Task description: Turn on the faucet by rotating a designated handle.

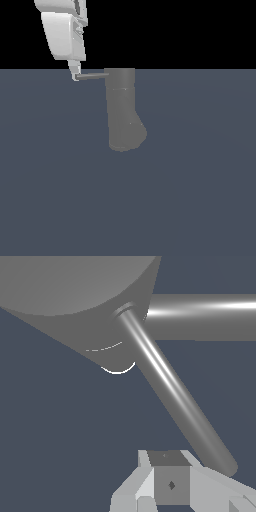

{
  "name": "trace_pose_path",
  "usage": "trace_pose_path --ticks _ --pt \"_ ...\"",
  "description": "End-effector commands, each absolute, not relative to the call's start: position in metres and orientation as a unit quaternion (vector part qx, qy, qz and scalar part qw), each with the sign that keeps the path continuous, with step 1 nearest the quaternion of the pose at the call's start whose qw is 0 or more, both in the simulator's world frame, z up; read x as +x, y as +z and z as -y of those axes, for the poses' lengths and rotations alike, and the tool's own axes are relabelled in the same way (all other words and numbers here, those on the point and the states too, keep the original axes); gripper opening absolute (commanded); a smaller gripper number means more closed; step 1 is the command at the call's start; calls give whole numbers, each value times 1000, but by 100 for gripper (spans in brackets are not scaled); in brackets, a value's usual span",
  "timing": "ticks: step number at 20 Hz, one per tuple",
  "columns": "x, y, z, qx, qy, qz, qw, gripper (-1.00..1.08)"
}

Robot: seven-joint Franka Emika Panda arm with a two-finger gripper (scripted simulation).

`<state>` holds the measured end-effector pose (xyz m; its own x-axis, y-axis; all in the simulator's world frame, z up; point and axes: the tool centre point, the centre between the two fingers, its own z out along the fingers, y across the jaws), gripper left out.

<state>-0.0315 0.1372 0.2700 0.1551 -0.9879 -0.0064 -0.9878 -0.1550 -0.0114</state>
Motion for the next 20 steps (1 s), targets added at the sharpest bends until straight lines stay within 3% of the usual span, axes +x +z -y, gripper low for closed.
trace_pose_path --ticks 1,20 --pt "-38 270 -125 -757 -1 -653 3 -100" --pt "-78 270 -67 -755 0 -655 1 -100"
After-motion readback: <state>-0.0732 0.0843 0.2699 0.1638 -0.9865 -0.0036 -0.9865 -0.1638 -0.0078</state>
